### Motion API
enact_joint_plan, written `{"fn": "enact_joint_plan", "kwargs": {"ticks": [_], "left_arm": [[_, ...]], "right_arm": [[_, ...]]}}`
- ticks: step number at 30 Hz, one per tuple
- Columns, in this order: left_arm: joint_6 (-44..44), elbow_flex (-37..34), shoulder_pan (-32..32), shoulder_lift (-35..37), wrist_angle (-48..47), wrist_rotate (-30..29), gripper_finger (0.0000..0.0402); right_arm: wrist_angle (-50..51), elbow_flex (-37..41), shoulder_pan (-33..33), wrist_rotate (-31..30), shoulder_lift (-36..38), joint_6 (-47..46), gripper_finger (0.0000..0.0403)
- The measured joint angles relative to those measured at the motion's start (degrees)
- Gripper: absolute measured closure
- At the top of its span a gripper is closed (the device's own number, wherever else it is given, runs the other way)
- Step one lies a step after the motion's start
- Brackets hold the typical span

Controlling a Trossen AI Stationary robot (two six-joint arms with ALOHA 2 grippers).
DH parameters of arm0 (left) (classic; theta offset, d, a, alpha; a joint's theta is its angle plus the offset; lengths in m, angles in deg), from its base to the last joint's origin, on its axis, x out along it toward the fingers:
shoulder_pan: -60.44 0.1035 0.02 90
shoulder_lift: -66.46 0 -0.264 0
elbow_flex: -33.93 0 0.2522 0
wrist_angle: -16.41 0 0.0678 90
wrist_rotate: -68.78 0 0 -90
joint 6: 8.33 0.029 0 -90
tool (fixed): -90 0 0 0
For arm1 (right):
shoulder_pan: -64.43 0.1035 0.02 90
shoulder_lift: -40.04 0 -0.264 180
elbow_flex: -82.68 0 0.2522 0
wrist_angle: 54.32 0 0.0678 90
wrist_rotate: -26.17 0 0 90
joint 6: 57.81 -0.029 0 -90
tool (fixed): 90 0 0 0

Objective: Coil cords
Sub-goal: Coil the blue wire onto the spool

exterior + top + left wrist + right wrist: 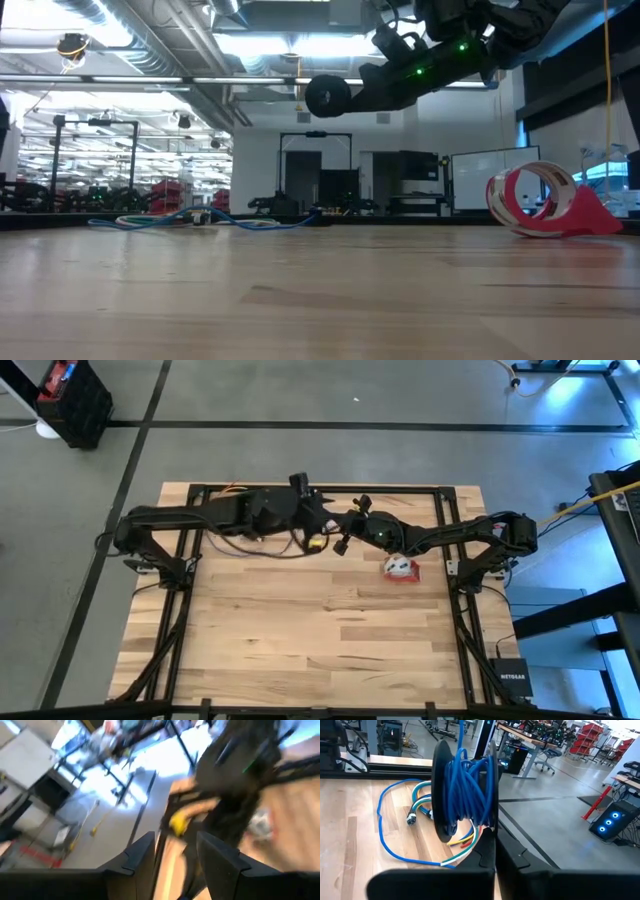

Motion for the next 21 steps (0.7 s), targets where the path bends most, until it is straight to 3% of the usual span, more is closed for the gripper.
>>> {"fn": "enact_joint_plan", "kwargs": {"ticks": [6,10,16,21], "left_arm": [[0.08,7.8,-4.45,0.52,-6.82,-0.34,0.0259],[-0.88,10.29,-7.6,0.74,-13.68,-6.47,0.0259],[-7.71,10.03,-8.95,0.91,-29.48,-12.24,0.0259],[-15.82,1.46,-8.07,2.34,-32.91,-12.34,0.0259]], "right_arm": [[0.24,0.0,0.0,0.0,0.0,0.0,0.0402],[0.26,0.0,0.0,0.0,0.0,0.01,0.0402],[0.24,0.0,0.0,0.02,-0.02,0.0,0.0402],[0.22,0.0,0.0,0.01,-0.02,0.02,0.0402]]}}
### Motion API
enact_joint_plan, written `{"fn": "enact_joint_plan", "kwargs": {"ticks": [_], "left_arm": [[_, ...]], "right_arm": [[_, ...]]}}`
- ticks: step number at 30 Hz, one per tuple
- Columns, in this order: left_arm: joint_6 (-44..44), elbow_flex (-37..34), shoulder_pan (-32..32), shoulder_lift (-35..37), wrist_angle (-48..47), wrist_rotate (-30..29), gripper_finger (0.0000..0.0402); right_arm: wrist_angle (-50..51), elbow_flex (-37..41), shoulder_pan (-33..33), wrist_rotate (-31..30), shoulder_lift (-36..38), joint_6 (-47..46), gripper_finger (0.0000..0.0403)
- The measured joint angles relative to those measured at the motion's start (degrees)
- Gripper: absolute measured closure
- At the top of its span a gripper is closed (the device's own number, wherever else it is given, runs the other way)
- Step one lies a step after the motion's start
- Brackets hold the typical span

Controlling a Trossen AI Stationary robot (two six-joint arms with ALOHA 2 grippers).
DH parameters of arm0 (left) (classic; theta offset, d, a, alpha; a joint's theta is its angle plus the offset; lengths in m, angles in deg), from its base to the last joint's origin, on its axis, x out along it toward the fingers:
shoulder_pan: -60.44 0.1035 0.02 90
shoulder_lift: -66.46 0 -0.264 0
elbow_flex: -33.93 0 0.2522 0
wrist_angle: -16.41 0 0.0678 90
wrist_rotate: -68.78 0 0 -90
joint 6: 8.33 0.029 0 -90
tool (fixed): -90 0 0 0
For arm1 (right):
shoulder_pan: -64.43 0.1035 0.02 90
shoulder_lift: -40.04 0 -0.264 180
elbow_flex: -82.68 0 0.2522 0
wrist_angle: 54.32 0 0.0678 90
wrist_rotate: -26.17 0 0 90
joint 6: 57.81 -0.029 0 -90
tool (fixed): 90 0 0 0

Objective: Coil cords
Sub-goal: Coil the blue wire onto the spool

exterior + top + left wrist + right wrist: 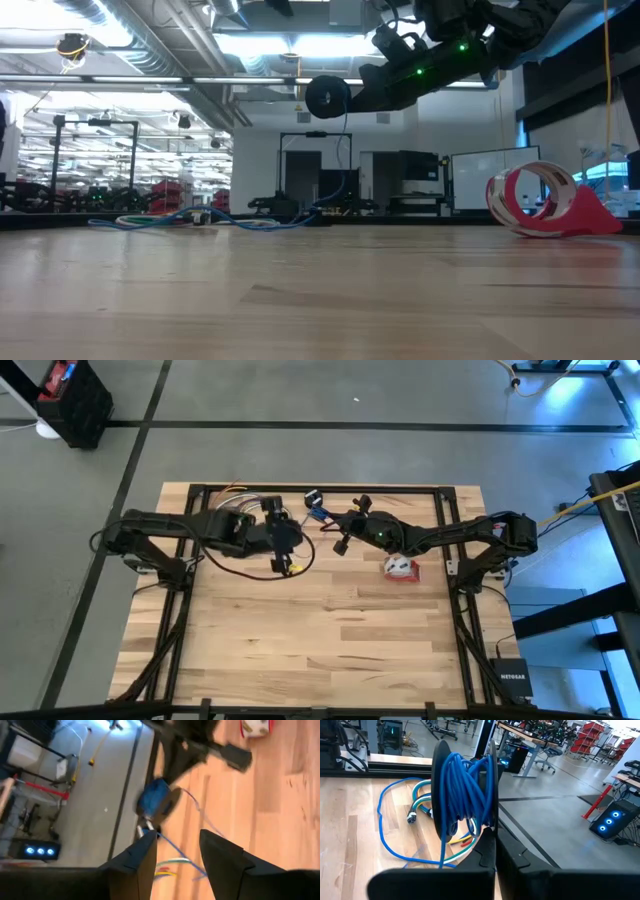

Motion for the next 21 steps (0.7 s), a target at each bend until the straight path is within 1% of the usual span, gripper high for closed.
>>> {"fn": "enact_joint_plan", "kwargs": {"ticks": [2,4,6,8,10,12,14,15,18,21], "left_arm": [[-1.36,-6.02,-0.01,1.41,4.25,0.04,0.0259],[-1.62,-14.2,-0.01,3.44,13.36,0.25,0.0259],[-0.35,-24.02,0.01,5.39,25.81,1.09,0.0259],[0.99,-34.17,0.72,6.88,40.53,2.33,0.0259],[0.94,-42.99,2.51,7.16,55.16,4.79,0.0259],[-1.47,-49.85,5.38,5.99,67.15,8.79,0.0259],[-4.07,-53.89,8.79,2.91,75.29,12.7,0.0259],[-5.37,-54.95,10.28,0.86,76.83,13.66,0.0259],[-8.19,-54.56,13.99,-5.19,77.96,15.97,0.0259],[-8.22,-52.22,15.52,-11.29,77.93,18.62,0.0259]], "right_arm": [[0.08,0.0,0.0,0.01,0.0,0.0,0.0402],[-0.03,0.01,0.0,0.01,0.0,0.01,0.0402],[-0.12,0.0,0.0,0.46,0.0,0.01,0.0402],[-0.03,0.02,0.0,0.7,0.0,0.02,0.0402],[-0.09,0.01,0.0,1.02,0.0,0.02,0.0402],[-0.23,0.02,0.0,1.06,0.0,0.02,0.0402],[-0.46,0.02,0.0,1.06,0.0,0.06,0.0402],[-0.44,0.02,0.0,1.06,0.0,0.35,0.0402],[-0.43,0.02,0.0,1.06,0.0,1.25,0.0402],[-0.47,0.02,0.0,1.06,0.0,1.27,0.0402]]}}
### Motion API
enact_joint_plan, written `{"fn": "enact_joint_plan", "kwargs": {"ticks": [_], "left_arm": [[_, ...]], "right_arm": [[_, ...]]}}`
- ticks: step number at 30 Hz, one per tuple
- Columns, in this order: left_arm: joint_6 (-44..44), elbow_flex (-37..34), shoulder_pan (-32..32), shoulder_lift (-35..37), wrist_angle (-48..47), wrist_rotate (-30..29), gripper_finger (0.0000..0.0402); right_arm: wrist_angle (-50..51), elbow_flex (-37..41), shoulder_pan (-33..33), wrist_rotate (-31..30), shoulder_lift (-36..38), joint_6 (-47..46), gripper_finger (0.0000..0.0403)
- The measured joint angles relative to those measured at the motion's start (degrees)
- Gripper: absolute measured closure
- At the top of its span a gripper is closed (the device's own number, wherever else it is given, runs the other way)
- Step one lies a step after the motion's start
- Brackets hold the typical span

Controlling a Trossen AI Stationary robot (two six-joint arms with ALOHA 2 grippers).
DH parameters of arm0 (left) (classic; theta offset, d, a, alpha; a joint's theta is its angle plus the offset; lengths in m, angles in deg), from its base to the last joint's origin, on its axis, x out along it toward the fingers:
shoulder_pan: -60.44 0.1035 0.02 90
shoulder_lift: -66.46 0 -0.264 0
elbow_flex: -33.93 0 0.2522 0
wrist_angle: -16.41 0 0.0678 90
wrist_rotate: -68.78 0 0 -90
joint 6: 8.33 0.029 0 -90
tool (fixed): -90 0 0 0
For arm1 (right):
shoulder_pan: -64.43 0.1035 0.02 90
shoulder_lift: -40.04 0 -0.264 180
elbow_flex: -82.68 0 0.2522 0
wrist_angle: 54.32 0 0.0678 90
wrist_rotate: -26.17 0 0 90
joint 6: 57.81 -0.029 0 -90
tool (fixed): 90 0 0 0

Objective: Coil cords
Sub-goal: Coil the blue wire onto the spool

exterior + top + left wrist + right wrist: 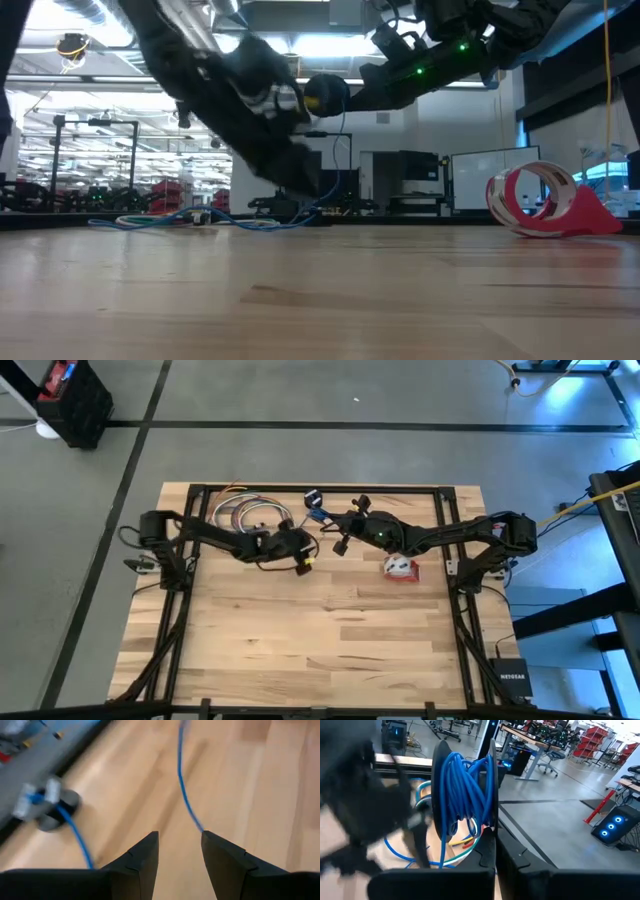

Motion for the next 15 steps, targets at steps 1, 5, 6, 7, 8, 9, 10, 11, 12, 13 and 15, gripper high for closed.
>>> {"fn": "enact_joint_plan", "kwargs": {"ticks": [1,5,6,7,8,9,10,11,12,13,15], "left_arm": [[0.39,0.8,0.13,-1.7,-0.73,0.29,0.0259],[1.29,3.53,0.17,-5.45,-1.09,0.5,0.0259],[1.52,3.89,0.17,-5.59,-1.11,0.59,0.0259],[1.66,3.96,0.17,-5.59,-1.4,0.75,0.0259],[1.73,3.96,0.16,-5.51,-1.35,0.81,0.0259],[1.66,3.96,0.14,-5.2,-1.42,0.94,0.0259],[1.59,3.96,0.12,-5.02,-1.7,0.96,0.0259],[1.59,3.99,0.08,-4.59,-1.89,1.0,0.0259],[1.67,4.03,0.01,-3.91,-3.46,1.2,0.0259],[1.99,4.05,-0.02,-3.29,-5.25,1.18,0.0259],[1.59,4.05,-0.1,-1.26,-9.56,1.23,0.0259]], "right_arm": [[0.0,-0.02,0.0,0.0,0.0,0.0,0.0402],[0.44,0.0,0.0,-0.02,0.0,0.2,0.0402],[0.44,0.0,0.0,-0.01,0.0,0.22,0.0402],[0.49,0.0,0.01,-0.01,0.0,0.22,0.0402],[0.51,0.0,0.0,0.0,0.0,0.22,0.0402],[0.45,0.0,0.0,-0.02,0.0,0.22,0.0402],[0.54,0.0,0.0,-0.02,0.0,0.22,0.0402],[0.54,0.0,0.0,-0.02,0.0,0.22,0.0402],[0.53,0.0,0.0,-0.02,0.0,0.22,0.0402],[0.68,0.0,0.0,-0.02,0.0,0.22,0.0402],[0.78,0.0,0.02,-0.02,0.0,0.18,0.0402]]}}
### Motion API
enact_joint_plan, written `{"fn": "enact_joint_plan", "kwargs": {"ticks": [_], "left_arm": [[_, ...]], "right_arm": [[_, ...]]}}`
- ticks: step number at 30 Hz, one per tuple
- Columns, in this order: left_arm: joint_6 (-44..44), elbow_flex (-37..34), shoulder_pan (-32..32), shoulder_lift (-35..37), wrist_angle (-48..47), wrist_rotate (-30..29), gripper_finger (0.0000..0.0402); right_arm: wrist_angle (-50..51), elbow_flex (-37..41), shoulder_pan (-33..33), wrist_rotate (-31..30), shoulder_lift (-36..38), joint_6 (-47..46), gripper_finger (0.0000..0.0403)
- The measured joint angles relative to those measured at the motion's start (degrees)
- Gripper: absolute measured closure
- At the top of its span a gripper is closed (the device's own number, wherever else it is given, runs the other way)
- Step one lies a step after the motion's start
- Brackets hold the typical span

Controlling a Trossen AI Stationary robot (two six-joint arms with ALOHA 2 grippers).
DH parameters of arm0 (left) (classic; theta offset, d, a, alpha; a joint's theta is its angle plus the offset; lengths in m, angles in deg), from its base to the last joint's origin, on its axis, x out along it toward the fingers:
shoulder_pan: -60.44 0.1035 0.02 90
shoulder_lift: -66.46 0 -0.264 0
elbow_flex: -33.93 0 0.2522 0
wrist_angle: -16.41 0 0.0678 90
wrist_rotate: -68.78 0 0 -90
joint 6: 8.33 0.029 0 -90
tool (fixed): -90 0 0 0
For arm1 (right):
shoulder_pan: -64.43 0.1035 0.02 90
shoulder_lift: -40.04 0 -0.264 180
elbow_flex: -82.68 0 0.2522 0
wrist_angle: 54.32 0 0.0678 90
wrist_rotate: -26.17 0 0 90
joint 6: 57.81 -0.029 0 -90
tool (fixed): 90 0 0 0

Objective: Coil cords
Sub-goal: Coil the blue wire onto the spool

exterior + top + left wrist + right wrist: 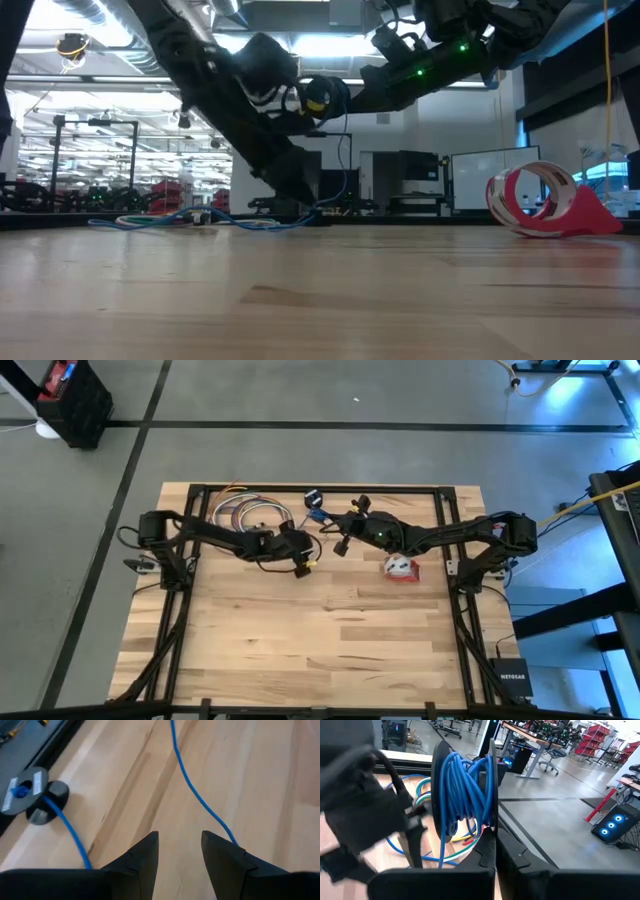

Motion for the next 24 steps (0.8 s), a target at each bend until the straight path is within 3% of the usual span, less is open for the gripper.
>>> {"fn": "enact_joint_plan", "kwargs": {"ticks": [4,8,19,22,24], "left_arm": [[-1.87,0.12,-0.15,3.24,-1.17,3.1,0.0259],[-2.19,0.01,-0.26,0.66,0.95,8.29,0.0259],[-1.69,0.0,1.88,-4.16,5.56,4.58,0.0261],[-0.79,0.0,1.9,-4.07,5.72,4.5,0.0291],[0.07,0.0,1.88,-4.05,5.67,4.48,0.0333]], "right_arm": [[0.03,0.0,-0.02,0.0,0.0,-0.07,0.0402],[0.3,0.0,-0.02,-0.08,0.0,-0.13,0.0402],[0.75,0.0,-0.02,-1.08,0.0,0.0,0.0402],[0.74,0.0,-0.02,-1.07,0.0,0.02,0.0402],[0.75,0.0,-0.02,-1.07,0.0,0.02,0.0402]]}}
